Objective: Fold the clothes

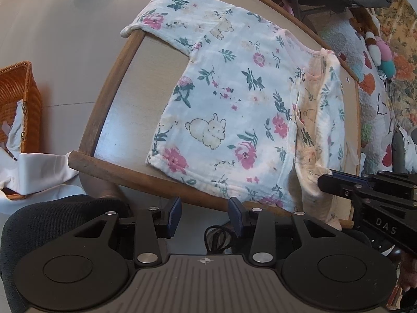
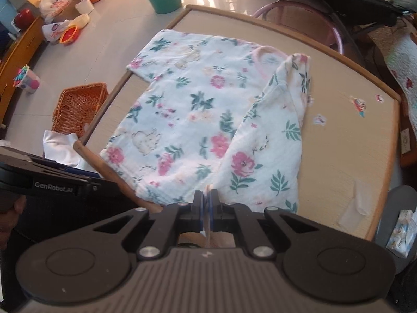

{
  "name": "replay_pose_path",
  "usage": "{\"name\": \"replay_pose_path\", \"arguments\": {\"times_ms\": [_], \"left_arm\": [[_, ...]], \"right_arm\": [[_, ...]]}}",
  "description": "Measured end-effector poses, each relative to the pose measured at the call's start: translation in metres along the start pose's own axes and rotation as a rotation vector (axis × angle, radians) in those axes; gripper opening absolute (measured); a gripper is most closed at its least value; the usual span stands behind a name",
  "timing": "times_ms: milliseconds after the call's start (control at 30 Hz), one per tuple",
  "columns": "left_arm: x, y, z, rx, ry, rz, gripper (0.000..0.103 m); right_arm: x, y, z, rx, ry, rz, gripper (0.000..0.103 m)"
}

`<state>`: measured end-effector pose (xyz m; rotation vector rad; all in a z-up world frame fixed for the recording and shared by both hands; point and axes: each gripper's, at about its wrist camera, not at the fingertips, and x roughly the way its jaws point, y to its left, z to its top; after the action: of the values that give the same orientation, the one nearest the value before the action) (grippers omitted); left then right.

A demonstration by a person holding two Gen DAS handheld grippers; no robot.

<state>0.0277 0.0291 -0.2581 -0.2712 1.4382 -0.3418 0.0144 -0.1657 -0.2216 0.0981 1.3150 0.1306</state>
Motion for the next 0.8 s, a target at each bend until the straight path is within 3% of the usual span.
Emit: {"name": "replay_pose_path", "arguments": {"times_ms": [200, 367, 600, 800], "left_arm": [[0.003, 0.001, 0.001, -0.001, 0.006, 0.008, 0.043], [0.005, -0.001, 0.001, 0.003, 0.01, 0.014, 0.043], [0.011, -0.007, 0.0, -0.002, 0.022, 0.004, 0.043], [0.014, -0.033, -0.004, 0.023, 0.001, -0.035, 0.043]], "right_arm": [[0.026, 0.015, -0.006, -0.017, 0.037, 0.012, 0.007], [0.019, 0.008, -0.01, -0.011, 0.035, 0.01, 0.011], [-0.028, -0.044, -0.008, 0.101, -0.102, -0.013, 0.03], [-0.015, -0.083, -0.015, 0.183, -0.084, -0.07, 0.032]]}}
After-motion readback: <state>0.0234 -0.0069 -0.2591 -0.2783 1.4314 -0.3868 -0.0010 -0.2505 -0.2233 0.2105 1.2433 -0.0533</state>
